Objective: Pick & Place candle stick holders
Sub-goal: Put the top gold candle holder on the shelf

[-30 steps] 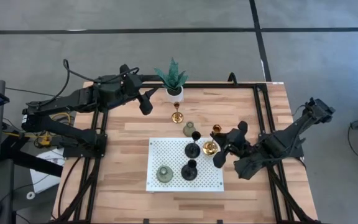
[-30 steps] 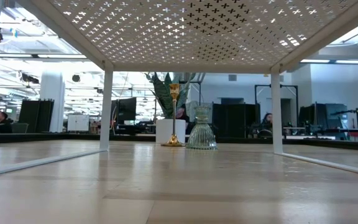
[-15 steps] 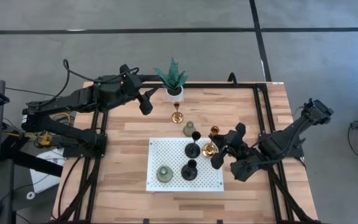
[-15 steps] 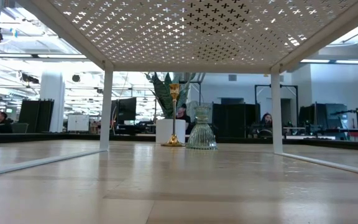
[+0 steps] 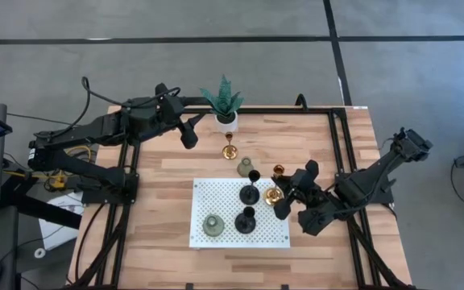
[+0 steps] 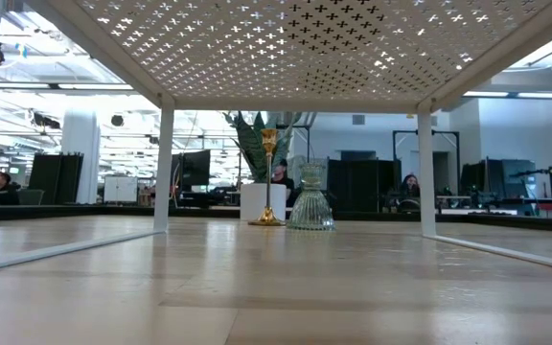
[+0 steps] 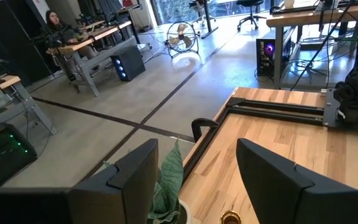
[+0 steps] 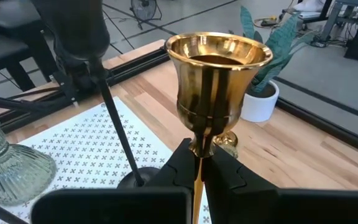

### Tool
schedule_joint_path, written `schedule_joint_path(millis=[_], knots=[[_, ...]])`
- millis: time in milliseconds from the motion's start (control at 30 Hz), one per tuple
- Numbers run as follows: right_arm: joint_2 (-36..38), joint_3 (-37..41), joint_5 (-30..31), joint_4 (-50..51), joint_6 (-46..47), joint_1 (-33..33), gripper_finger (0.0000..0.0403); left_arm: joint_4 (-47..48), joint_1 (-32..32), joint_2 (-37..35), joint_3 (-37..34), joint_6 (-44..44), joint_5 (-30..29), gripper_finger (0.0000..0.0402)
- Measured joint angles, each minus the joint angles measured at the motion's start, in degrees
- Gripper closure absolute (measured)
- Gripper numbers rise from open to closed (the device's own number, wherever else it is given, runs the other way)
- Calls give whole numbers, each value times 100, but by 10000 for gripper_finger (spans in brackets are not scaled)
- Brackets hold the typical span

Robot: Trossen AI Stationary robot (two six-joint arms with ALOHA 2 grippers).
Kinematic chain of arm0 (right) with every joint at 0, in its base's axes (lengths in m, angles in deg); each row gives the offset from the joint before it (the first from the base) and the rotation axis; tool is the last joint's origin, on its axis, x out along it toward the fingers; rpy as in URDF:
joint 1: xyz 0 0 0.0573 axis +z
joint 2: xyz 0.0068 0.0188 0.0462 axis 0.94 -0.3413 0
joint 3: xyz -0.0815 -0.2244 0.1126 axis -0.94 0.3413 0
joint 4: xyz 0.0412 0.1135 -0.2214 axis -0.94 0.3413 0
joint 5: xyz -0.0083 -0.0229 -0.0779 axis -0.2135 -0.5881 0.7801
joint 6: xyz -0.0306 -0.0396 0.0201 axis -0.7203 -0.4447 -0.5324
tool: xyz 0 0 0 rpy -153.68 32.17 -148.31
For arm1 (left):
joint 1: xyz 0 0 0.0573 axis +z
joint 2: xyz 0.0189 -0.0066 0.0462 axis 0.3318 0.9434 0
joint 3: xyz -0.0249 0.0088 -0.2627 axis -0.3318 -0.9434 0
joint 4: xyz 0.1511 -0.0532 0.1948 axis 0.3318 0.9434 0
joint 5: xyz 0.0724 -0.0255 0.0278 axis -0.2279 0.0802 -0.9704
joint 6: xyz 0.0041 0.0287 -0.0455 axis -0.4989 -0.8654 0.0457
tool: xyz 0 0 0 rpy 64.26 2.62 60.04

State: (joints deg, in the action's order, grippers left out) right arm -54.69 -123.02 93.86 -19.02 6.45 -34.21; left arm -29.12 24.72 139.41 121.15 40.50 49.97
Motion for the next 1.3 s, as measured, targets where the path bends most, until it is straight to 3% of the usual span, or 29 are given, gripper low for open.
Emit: schedule_joint_path(millis=[1033,1300], knots=[[-2,0,-66,-116,-11,-192,398,20,-2,4,0,0,0,183],[-9,9,-389,-123,-5,-190,354,22,-2,7,0,1,0,183]])
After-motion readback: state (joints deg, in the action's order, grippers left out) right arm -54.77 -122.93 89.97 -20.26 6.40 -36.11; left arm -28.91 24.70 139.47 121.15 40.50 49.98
